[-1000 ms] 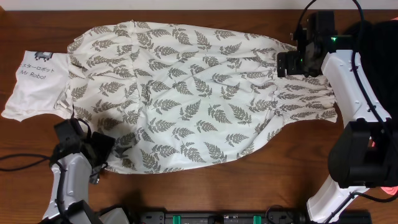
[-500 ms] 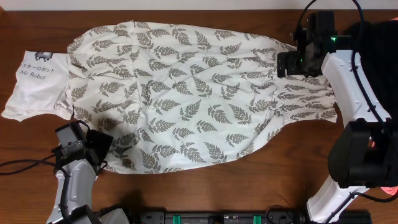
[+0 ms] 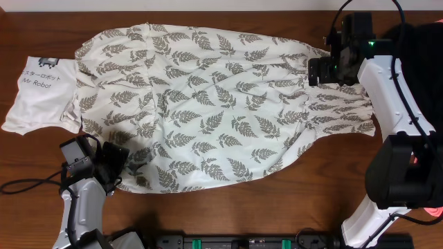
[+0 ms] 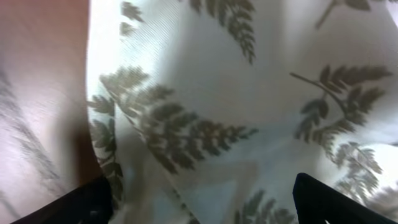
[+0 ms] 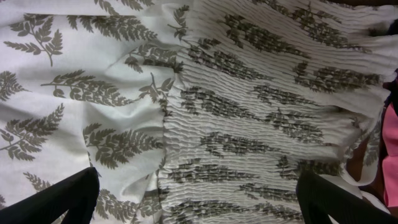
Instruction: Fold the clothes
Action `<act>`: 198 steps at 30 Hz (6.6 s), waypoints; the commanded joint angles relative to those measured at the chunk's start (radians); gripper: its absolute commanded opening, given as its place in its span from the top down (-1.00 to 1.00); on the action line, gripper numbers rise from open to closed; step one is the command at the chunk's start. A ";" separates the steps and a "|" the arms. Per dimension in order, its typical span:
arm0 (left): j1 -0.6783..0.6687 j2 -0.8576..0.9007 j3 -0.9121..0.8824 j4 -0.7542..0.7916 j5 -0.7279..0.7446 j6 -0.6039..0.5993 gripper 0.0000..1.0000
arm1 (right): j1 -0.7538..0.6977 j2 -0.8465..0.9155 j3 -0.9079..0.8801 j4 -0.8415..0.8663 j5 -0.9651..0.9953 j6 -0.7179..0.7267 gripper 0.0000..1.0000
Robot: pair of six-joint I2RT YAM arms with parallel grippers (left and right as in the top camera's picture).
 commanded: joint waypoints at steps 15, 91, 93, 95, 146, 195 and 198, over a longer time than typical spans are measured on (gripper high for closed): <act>-0.002 0.037 -0.054 -0.048 0.114 -0.060 0.47 | 0.006 0.002 -0.003 -0.001 0.010 -0.008 -0.98; -0.238 0.037 0.339 -0.348 -0.219 0.091 0.85 | -0.151 -0.029 -0.333 -0.124 -0.065 0.613 -0.53; -0.238 0.037 0.339 -0.347 -0.219 0.091 0.85 | -0.150 -0.029 -0.360 -0.087 -0.066 0.665 -0.55; -0.238 0.037 0.339 -0.348 -0.219 0.091 0.85 | -0.151 -0.029 -0.390 -0.042 -0.065 0.693 -0.56; -0.238 0.080 0.481 -0.481 -0.329 0.094 0.88 | -0.154 -0.240 -0.521 0.244 0.185 0.514 0.98; -0.238 0.164 0.489 -0.182 -0.343 0.098 0.87 | -0.151 -0.080 -0.521 0.695 0.098 0.537 -0.26; -0.238 0.164 0.489 -0.182 -0.343 0.098 0.86 | -0.150 -0.080 -0.521 0.733 0.058 0.537 -0.36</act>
